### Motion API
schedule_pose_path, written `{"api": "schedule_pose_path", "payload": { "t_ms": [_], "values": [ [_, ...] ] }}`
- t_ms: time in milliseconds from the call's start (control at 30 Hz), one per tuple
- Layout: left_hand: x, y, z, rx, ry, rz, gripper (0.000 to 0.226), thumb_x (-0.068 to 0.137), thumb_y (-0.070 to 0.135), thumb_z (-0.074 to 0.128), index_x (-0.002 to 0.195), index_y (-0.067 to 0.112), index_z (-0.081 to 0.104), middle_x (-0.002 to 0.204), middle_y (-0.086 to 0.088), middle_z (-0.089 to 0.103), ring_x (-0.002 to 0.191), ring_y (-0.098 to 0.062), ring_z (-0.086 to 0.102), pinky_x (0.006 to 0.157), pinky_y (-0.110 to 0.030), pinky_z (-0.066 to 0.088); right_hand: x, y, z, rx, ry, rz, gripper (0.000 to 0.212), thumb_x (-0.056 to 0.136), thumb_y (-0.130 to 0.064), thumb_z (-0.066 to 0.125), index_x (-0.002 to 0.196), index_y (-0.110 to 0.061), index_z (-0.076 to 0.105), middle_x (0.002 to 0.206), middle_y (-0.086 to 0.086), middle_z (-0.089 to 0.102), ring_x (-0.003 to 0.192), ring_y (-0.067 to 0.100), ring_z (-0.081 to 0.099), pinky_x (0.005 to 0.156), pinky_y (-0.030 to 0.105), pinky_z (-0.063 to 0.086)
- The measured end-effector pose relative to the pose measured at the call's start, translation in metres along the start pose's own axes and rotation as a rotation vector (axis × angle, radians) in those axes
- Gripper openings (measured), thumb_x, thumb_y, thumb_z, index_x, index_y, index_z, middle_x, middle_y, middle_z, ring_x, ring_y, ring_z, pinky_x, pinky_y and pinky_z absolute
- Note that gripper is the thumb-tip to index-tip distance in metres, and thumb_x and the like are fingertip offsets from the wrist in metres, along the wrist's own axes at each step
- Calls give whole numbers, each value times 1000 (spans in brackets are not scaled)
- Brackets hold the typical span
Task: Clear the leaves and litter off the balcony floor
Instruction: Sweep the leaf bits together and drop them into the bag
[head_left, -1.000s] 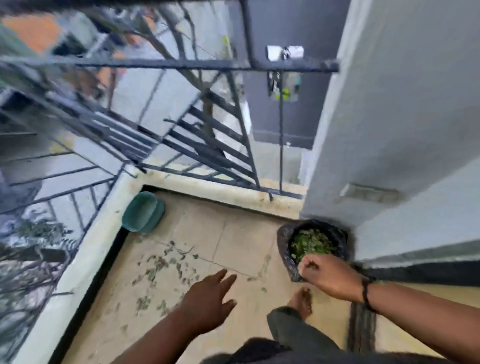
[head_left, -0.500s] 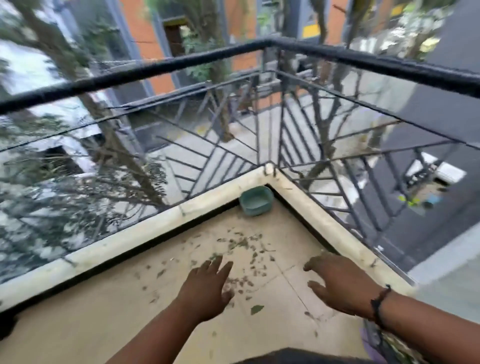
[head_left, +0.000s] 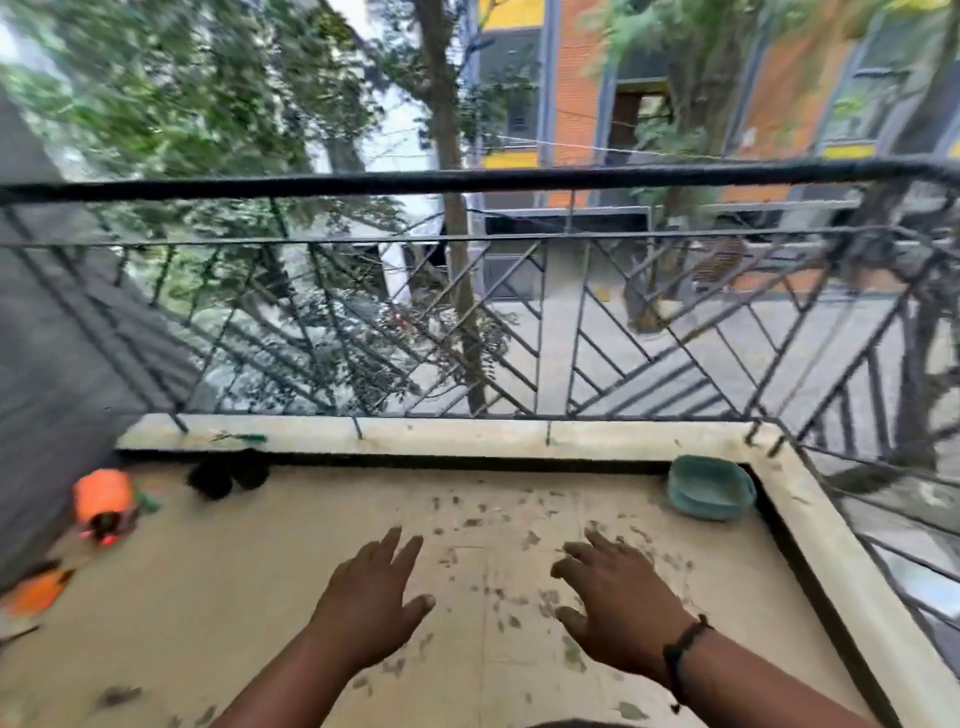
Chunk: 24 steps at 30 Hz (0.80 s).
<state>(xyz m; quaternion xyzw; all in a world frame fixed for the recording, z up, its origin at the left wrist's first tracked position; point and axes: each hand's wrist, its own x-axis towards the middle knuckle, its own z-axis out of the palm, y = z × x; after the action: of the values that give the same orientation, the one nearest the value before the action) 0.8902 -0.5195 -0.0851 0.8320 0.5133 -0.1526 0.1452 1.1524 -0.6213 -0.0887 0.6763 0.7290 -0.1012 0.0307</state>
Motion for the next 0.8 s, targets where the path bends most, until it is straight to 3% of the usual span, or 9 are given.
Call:
{"api": "schedule_pose_path", "payload": {
  "t_ms": [167, 233, 333, 400, 533, 600, 633, 700, 800],
  "values": [
    [11, -44, 14, -47, -62, -174, 77, 98, 59, 40, 158, 30, 3, 166, -1, -2, 152, -24, 11, 120, -40, 19, 48, 21, 9, -4, -96, -21, 49, 95, -48, 44, 142, -34, 38, 157, -6, 27, 150, 21, 8, 119, 39, 15],
    [20, -56, 15, -69, -66, -231, 76, 98, 58, 39, 158, 29, 3, 166, -2, -2, 152, -24, 11, 120, -39, 19, 73, 26, 4, -25, -130, -41, 52, 88, -53, 55, 136, -35, 47, 150, -6, 39, 147, 24, 24, 115, 43, 27],
    [32, -69, 11, -85, -99, -303, 74, 100, 56, 37, 158, 28, 2, 166, -1, -2, 152, -24, 10, 120, -38, 19, 109, 37, 4, -73, -126, -87, 60, 37, -63, 83, 90, -40, 70, 100, -12, 70, 99, 23, 71, 71, 37, 60],
    [37, -75, 8, -116, -107, -348, 73, 100, 55, 37, 158, 26, 3, 166, -2, 0, 151, -24, 13, 118, -38, 21, 138, 45, 10, -96, -124, -98, 58, 27, -67, 76, 80, -44, 68, 87, -16, 70, 84, 16, 74, 59, 29, 59],
    [35, -87, 11, -179, -106, -459, 73, 100, 56, 37, 158, 26, 3, 166, -2, 0, 151, -24, 13, 118, -38, 20, 183, 40, 4, -155, -129, -197, 60, 23, -68, 78, 77, -44, 67, 84, -16, 70, 82, 16, 74, 58, 30, 59],
    [31, -93, 14, -228, -119, -511, 75, 99, 57, 38, 158, 27, 3, 166, -1, -1, 151, -25, 11, 119, -39, 19, 200, 18, -22, -219, -229, -245, 62, 31, -67, 82, 86, -42, 68, 94, -14, 69, 96, 20, 72, 69, 36, 60],
    [28, -99, 15, -253, -117, -532, 75, 99, 57, 38, 158, 27, 3, 166, -1, -1, 151, -25, 11, 119, -39, 19, 209, 2, -37, -226, -261, -308, 60, 49, -64, 81, 102, -41, 66, 112, -11, 66, 116, 24, 63, 86, 42, 56],
    [22, -115, 15, -294, -116, -564, 75, 99, 58, 38, 158, 27, 4, 166, -1, 0, 151, -24, 12, 119, -39, 20, 233, -26, -45, -164, -211, -400, 54, 87, -53, 58, 136, -36, 46, 147, -8, 41, 147, 24, 23, 115, 42, 27],
    [19, -152, 15, -324, -110, -620, 76, 98, 59, 38, 158, 27, 5, 166, -2, 2, 151, -25, 13, 119, -38, 20, 274, -58, -38, -116, -218, -475, 54, 94, -47, 47, 145, -31, 37, 156, -6, 27, 151, 22, 5, 120, 41, 12]
  ]
}}
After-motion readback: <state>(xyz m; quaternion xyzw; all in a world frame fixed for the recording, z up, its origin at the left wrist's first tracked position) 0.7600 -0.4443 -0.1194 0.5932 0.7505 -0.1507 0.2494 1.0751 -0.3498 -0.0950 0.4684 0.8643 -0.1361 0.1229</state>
